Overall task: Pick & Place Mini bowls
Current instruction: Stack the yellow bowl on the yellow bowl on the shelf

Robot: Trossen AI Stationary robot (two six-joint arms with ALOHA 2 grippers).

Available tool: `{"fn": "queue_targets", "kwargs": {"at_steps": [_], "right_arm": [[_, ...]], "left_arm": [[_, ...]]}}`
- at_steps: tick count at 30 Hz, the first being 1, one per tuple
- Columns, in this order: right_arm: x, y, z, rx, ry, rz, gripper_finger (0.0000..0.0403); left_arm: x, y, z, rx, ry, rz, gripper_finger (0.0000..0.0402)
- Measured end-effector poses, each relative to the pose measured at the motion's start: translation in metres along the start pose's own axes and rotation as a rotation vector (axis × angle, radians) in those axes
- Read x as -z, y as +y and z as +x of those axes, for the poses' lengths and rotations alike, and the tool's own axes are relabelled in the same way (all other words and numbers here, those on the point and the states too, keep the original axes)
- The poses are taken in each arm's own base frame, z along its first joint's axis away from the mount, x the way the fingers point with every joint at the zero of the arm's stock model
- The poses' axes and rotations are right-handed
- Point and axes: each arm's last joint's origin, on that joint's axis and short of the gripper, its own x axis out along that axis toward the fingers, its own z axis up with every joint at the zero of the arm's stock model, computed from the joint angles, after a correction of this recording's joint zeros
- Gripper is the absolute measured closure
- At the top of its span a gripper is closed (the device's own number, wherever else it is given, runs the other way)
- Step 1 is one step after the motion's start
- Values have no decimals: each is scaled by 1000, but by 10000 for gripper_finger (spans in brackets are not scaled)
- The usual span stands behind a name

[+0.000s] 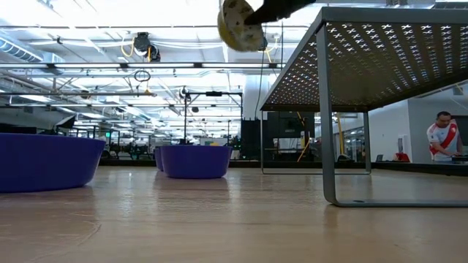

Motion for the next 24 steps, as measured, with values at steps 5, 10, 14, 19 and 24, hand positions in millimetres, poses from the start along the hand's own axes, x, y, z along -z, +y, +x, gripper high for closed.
{"fn": "queue_targets", "kwargs": {"at_steps": [5,10,14,19,24], "right_arm": [[-28,-36,-17,31,38,25,402],[-48,-71,-41,79,64,120,403],[-48,-82,-53,58,162,177,403],[-49,-91,-69,44,264,264,403],[-50,-100,-88,-22,359,344,403]], "left_arm": [[21,0,4,69,118,-10,325],[31,1,16,294,224,-47,325],[40,0,26,364,270,-7,325],[57,12,31,348,271,-16,325],[78,27,31,484,165,-118,325]]}}
